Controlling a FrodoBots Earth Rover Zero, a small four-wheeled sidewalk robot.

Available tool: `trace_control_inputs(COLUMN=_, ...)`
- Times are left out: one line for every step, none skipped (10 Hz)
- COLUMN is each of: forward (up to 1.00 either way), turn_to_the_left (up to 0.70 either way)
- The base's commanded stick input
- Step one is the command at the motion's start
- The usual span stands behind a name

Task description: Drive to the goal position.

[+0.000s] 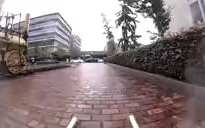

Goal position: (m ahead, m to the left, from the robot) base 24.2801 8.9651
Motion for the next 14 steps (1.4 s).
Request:
trace_control_inputs(forward=0.70, turn_to_the_left=0.00)
trace_control_inputs(forward=0.70, turn_to_the_left=0.00)
trace_control_inputs(forward=0.70, turn_to_the_left=0.00)
trace_control_inputs(forward=0.70, turn_to_the_left=0.00)
trace_control_inputs(forward=0.70, turn_to_the_left=0.00)
trace_control_inputs(forward=0.70, turn_to_the_left=0.00)
trace_control_inputs(forward=0.70, turn_to_the_left=0.00)
trace_control_inputs(forward=0.70, turn_to_the_left=0.00)
trace_control_inputs(forward=0.70, turn_to_the_left=0.00)
trace_control_inputs(forward=0.70, turn_to_the_left=0.00)
trace_control_inputs(forward=0.70, turn_to_the_left=0.00)
trace_control_inputs(forward=0.70, turn_to_the_left=0.00)
trace_control_inputs(forward=0.70, turn_to_the_left=0.00)
trace_control_inputs(forward=0.70, turn_to_the_left=0.00)
